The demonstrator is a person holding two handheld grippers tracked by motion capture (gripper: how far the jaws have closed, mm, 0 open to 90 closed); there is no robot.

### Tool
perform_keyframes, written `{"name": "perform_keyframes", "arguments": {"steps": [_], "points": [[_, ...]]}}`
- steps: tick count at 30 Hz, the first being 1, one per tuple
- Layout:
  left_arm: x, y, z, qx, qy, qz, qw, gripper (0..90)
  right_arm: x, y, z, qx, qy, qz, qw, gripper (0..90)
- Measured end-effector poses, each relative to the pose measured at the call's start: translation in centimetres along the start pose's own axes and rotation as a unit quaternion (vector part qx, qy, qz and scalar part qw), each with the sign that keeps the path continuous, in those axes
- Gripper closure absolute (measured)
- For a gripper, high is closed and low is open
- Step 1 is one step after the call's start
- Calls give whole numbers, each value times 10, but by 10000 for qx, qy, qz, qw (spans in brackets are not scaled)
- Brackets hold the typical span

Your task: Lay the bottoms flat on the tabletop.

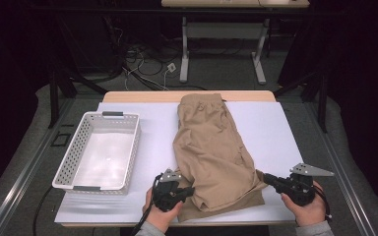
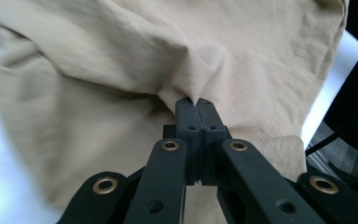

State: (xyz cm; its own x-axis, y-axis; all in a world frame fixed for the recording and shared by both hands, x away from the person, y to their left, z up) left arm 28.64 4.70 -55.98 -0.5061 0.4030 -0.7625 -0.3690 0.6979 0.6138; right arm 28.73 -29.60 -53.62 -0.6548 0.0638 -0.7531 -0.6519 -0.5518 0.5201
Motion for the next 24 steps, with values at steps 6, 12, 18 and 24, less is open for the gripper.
{"name": "perform_keyframes", "arguments": {"steps": [6,12,18,24], "points": [[-3,26,3,-177,-116,-51,9998,900,1,-6,13,-136,176,9,9998,871],[8,27,6,-334,-194,122,9992,900,8,-15,25,-263,350,231,9988,870],[17,16,11,-176,72,313,9993,894,12,-16,26,-334,326,404,9981,827],[14,21,13,-266,116,140,9995,800,9,-12,32,-494,319,375,9976,714]]}}
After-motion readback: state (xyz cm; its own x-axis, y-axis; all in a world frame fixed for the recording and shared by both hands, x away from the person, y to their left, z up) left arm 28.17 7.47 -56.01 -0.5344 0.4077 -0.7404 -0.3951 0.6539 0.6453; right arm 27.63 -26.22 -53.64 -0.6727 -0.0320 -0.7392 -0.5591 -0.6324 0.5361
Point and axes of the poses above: each handheld gripper's, and its own axes: y roughly backward along the jaws, x roughly out of its underside, z roughly to its left, the point moved 4 cm from there along -y, roughly forward along the jaws, and after that the axes turned 12 degrees about -y, right-handed, at the moved point
